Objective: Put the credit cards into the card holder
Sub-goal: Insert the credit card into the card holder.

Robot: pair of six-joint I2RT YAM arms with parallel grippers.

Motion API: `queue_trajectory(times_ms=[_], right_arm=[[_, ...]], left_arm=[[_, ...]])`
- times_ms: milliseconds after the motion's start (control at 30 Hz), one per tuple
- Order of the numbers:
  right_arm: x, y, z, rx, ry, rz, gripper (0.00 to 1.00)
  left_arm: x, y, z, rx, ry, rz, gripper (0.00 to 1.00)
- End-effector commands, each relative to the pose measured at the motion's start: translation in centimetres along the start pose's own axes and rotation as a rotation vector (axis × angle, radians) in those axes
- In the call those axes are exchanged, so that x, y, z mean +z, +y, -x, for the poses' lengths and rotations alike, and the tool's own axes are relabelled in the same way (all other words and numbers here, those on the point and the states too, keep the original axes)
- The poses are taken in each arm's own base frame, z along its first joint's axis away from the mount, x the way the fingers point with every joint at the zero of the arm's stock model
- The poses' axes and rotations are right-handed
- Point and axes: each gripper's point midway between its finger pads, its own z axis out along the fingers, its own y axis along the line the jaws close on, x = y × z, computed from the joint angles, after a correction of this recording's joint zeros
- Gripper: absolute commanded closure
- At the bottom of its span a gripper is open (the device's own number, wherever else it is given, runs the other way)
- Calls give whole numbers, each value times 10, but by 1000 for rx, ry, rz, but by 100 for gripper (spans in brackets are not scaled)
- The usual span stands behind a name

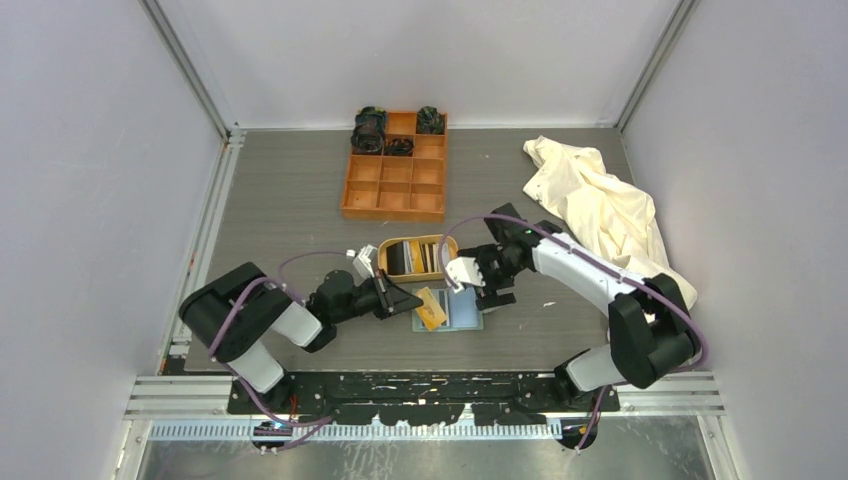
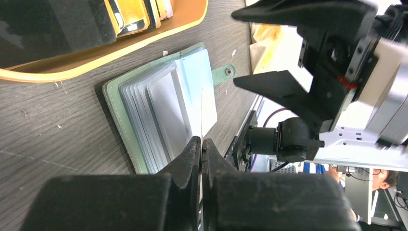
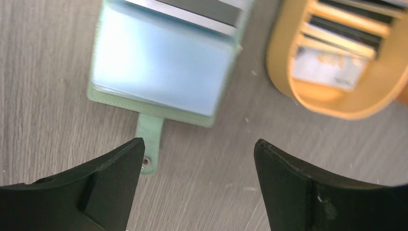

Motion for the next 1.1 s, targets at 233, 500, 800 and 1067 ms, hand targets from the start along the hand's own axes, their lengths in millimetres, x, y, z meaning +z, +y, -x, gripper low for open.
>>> queue_trajectory(times_ms=[233, 500, 800, 1067], right_arm=[[-7, -82, 8, 514, -64, -249, 59], [23, -86, -5, 525, 31, -210, 59], [50, -141, 47, 687, -40, -297, 57], [59, -171, 106, 859, -160, -229, 56]], left_arm=[[-26, -11, 14, 164, -29, 122, 100], [-61, -16, 22, 242, -67, 220, 100], [-68, -22, 19, 218, -72, 197, 100], [-63, -32, 23, 152, -117, 126, 100]])
